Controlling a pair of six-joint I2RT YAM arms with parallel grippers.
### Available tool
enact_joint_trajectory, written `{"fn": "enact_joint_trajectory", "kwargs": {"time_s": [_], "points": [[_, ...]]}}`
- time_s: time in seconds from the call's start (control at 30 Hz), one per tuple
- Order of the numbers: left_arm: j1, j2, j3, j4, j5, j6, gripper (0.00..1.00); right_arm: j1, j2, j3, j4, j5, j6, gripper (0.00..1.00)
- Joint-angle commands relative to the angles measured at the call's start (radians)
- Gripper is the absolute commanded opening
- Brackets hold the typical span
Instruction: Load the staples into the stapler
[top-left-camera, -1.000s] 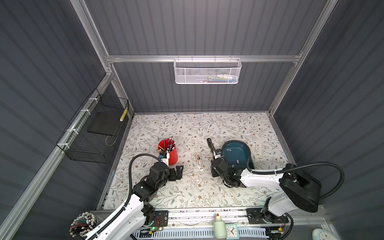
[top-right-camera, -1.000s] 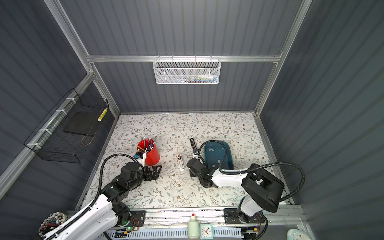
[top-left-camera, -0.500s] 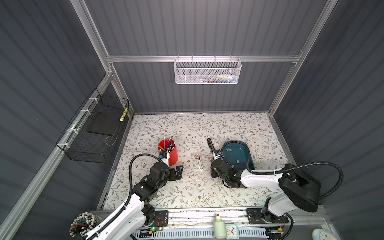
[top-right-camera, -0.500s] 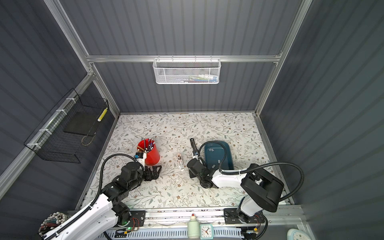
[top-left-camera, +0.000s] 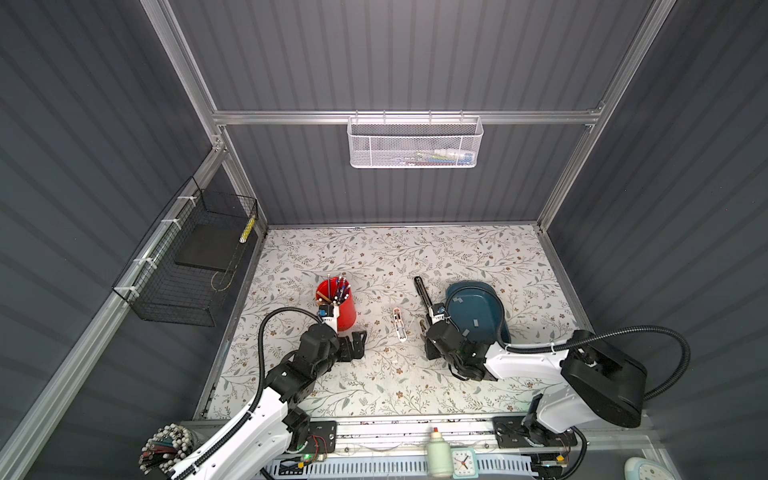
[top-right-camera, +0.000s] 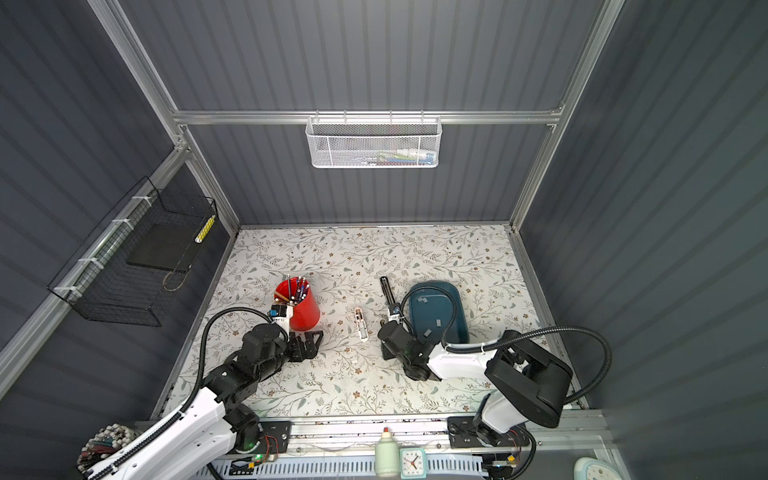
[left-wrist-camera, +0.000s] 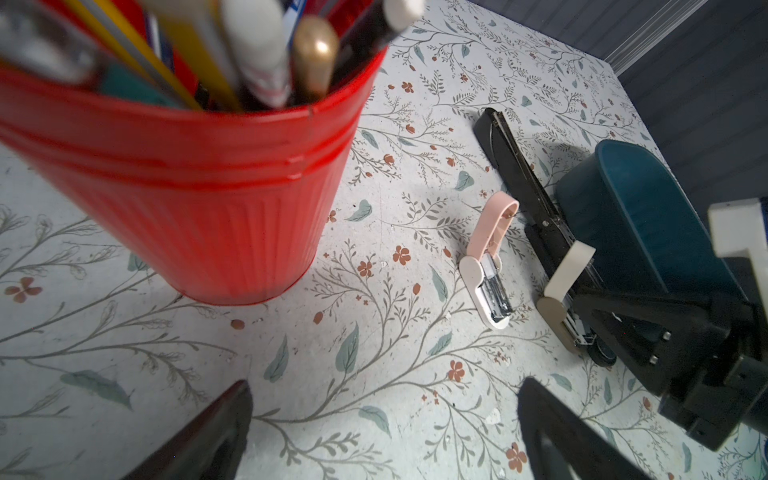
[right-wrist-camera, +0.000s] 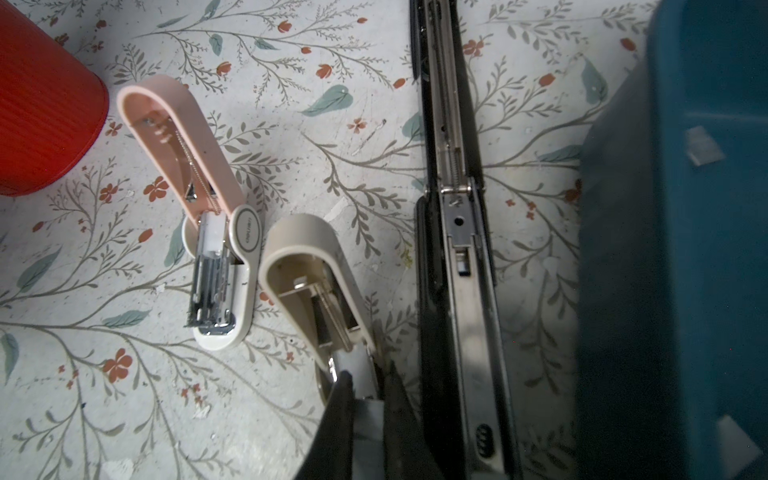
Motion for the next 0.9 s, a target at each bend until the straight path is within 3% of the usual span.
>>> {"fn": "enact_joint_trajectory", "kwargs": {"time_s": [0.0,0.57,0.87], "points": [[-0.002,0.002,0.008,0.010,-0.008,0.010,1.00,0.011,0.002,-0.010,-0.009,0.004,-0.008,0.04],[-0.002,0.004,0.008,0.011,-0.006,0.011,1.00,0.038,-0.098,-0.018,-0.057,0.034,-0.069,0.05],[-0.002,0.006,0.007,0.013,-0.004,0.010,1.00,0.039,-0.064,-0.026,-0.030,0.026,-0.086,0.05]]}}
